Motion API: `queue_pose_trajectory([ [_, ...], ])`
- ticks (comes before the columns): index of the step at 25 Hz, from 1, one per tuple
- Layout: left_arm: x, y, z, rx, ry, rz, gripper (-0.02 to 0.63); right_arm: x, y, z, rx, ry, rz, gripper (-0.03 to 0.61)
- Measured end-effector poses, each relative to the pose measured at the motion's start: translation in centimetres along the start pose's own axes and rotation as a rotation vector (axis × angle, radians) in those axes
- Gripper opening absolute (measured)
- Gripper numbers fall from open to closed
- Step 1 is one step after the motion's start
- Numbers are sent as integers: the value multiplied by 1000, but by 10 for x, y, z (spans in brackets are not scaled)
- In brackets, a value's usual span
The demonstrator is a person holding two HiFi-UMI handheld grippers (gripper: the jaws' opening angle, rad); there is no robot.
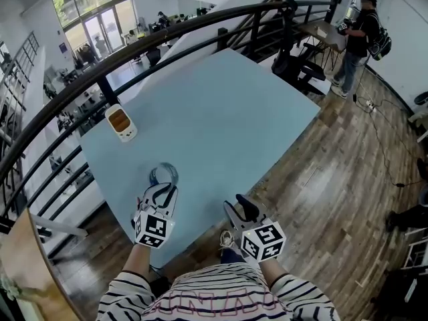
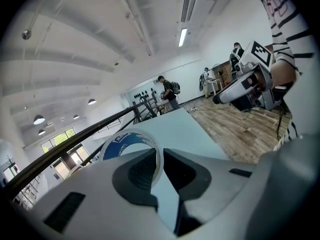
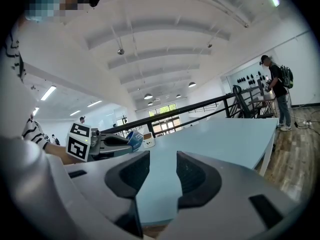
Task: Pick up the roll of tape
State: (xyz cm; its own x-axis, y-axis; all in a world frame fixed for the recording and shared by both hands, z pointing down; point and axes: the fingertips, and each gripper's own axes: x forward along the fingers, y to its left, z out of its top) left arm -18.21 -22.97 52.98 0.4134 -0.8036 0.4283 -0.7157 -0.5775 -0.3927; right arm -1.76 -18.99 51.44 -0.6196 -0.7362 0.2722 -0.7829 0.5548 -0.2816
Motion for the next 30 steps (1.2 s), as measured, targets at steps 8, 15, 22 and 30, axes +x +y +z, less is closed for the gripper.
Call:
queue_pose_trajectory([
  [8,-62,-17,-3,-51,-56,12,64,-26,40,-14,4,-16,-22,161],
  [15,-110,-34,-5,-77,-100,25,64,-45,68,-24,-7,-27,-43,161],
  [22,-146,-53,-6,-99,-128,24,64,-64,91,-33,-32,-41,-59,107],
  [30,-177,-79,-10,-111,-148,13,64,-87,112,-47,-39,-48,-74,48],
])
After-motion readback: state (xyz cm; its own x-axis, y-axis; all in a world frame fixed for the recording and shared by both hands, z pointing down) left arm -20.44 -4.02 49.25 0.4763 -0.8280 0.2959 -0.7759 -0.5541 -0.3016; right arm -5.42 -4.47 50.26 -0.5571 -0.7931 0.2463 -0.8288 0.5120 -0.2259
